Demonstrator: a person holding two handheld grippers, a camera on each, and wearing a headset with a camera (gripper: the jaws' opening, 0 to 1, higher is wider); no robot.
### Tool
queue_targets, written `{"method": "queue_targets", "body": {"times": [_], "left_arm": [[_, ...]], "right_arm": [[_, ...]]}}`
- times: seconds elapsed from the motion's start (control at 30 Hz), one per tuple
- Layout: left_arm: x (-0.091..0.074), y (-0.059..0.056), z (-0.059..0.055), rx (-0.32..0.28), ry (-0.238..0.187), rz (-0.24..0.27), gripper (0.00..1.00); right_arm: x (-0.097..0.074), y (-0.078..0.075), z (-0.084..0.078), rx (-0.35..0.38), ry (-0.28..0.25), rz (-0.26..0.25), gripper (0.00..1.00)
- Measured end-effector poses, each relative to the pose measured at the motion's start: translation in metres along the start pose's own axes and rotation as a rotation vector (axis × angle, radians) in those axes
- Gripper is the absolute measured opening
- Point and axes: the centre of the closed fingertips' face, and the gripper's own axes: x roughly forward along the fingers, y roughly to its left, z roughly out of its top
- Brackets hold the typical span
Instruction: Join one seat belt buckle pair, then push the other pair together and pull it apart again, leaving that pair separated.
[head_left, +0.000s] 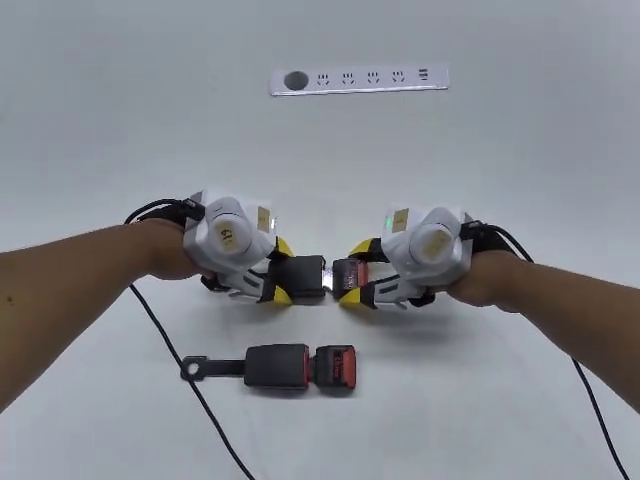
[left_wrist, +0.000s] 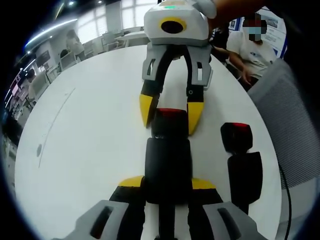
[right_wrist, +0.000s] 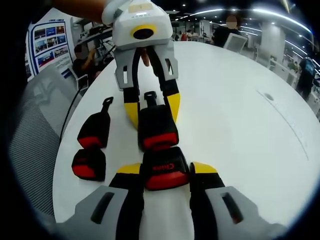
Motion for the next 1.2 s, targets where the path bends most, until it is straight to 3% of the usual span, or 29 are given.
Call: {"method": "queue_targets", "body": {"times": [0.43, 1.2], "left_arm": [[-0.0007, -0.0012, 0.0015, 0.031, 0.015, -0.018, 0.33], [0.0003, 0.0009, -0.0008, 0.066, 0.031, -0.037, 0.33]], "right_arm": [[0.0048, -0.0028, 0.0025, -0.009, 0.042, 0.007, 0.34], [0.0089, -0.0026, 0.0036, -0.013, 0.054, 0.009, 0.34]]}}
